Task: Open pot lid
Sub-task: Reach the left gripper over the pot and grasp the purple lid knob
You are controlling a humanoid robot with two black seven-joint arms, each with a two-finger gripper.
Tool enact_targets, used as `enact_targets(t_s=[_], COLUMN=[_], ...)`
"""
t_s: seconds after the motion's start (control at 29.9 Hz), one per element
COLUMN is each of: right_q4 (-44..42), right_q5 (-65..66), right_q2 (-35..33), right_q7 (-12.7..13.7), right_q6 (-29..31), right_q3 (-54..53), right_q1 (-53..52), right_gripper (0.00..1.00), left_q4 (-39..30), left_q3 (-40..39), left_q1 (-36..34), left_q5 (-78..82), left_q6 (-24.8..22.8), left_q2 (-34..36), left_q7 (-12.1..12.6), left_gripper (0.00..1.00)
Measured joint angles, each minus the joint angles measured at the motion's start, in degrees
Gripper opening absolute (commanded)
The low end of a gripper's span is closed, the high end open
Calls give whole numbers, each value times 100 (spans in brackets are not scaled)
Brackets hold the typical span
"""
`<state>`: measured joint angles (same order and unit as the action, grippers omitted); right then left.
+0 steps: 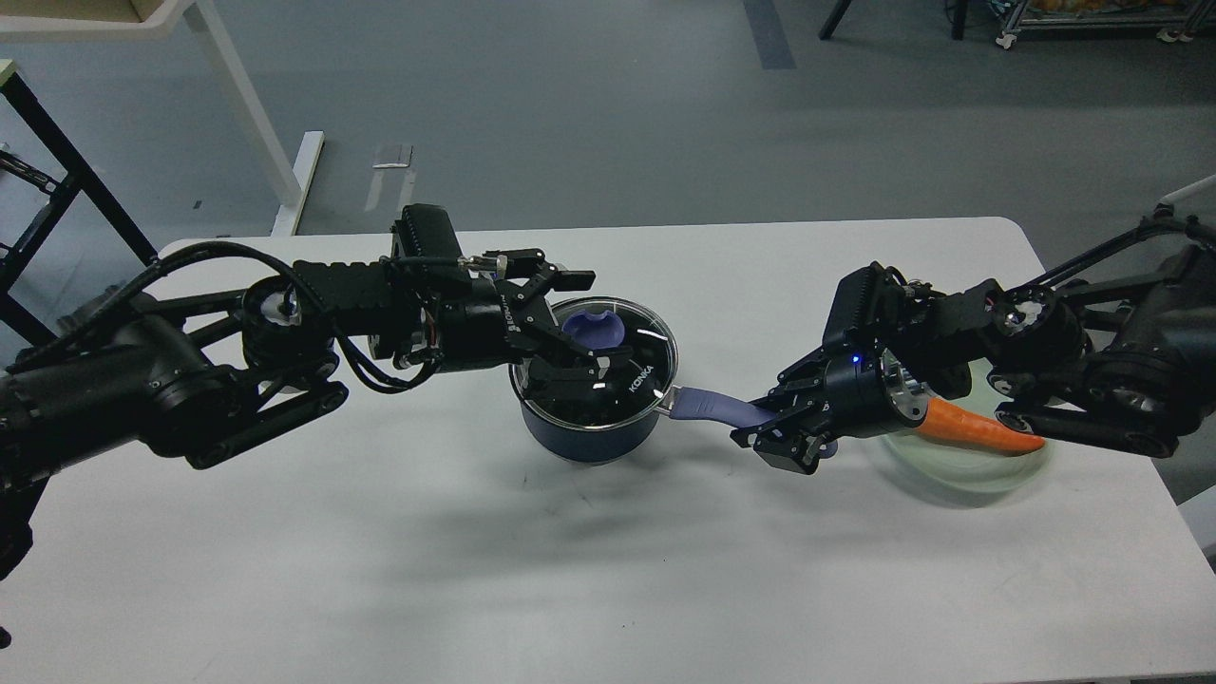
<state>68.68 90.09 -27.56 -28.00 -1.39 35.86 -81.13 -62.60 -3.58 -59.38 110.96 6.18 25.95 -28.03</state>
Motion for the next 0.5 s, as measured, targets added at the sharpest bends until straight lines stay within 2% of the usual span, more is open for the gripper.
enact_targets(t_s=[0.2,0.5], right_q4=[0,3], right_q5=[0,-8], right_q2=[26,32], right_q7=[0,0], right_q6=[0,-8], right_q3=[-1,-6], right_q1=[0,9], right_gripper=[29,29], left_q4=[637,975], left_q3=[14,126], left_q1=[15,89], left_q5=[0,-28], left_q6=[39,58], left_q2=[-367,-688], left_q7=[3,3], left_gripper=[99,99])
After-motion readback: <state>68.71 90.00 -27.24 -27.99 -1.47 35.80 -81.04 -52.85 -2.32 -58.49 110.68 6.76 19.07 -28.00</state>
